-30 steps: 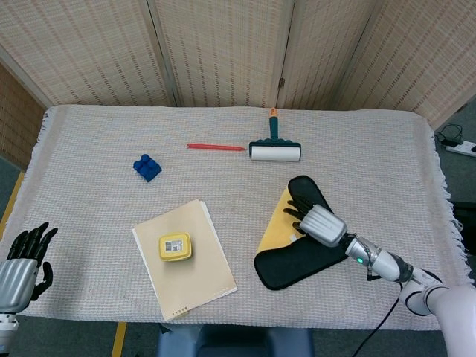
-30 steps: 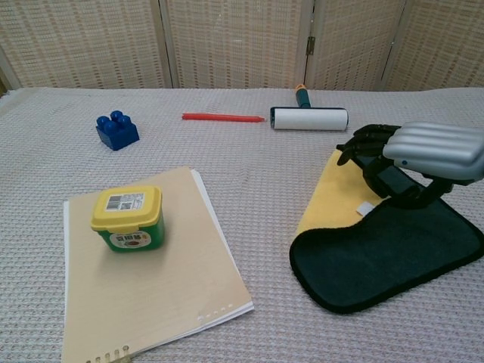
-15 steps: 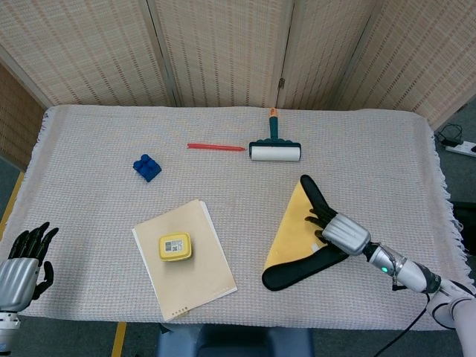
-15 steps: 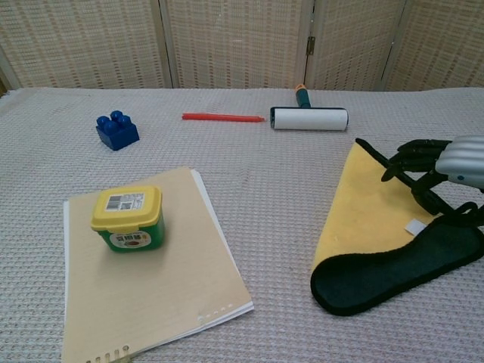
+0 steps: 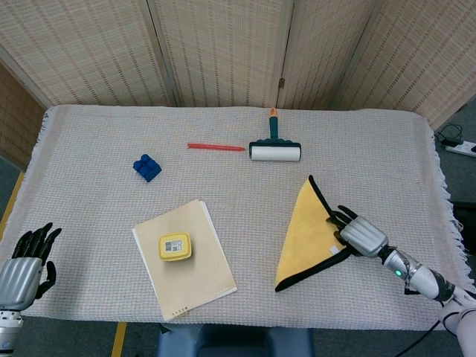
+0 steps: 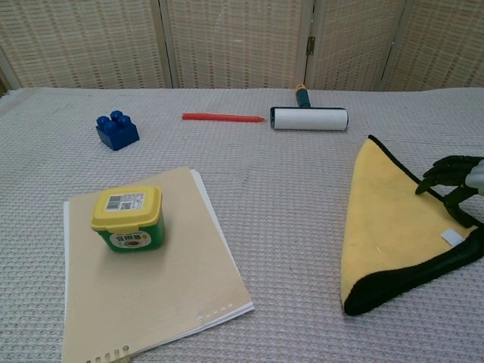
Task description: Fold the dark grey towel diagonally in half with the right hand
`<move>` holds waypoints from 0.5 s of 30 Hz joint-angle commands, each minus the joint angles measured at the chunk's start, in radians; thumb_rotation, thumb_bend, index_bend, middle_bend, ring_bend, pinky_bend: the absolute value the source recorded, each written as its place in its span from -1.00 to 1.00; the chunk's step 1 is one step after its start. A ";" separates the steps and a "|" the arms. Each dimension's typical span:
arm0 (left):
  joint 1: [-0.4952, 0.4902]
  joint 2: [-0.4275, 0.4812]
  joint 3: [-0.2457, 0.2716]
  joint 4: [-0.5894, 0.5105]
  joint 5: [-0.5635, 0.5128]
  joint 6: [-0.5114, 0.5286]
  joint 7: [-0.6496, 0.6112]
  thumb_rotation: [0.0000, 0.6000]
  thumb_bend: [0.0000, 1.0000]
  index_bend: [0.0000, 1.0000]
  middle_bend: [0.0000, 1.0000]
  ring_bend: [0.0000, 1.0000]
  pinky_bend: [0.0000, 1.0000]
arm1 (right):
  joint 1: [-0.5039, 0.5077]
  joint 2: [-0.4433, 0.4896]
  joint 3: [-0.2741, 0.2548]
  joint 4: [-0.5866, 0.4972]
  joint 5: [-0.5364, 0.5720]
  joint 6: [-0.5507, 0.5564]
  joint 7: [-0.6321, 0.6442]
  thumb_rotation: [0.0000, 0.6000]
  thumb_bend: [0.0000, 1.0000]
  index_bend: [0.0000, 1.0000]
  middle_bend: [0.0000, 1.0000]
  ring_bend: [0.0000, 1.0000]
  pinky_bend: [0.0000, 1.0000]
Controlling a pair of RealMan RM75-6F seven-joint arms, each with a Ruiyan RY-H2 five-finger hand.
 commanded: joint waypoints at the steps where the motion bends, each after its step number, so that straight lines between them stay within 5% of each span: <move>1: -0.001 -0.001 0.000 0.001 0.000 -0.001 0.001 1.00 0.71 -1.00 -0.96 -1.00 -1.00 | -0.014 -0.038 -0.001 0.058 -0.009 0.007 0.043 1.00 0.07 0.53 -0.64 -0.84 -1.00; 15: 0.000 0.000 0.000 0.002 -0.001 0.004 -0.001 1.00 0.71 -1.00 -0.96 -1.00 -1.00 | -0.028 -0.043 -0.012 0.089 -0.051 0.074 0.060 1.00 0.08 0.53 -0.64 -0.84 -1.00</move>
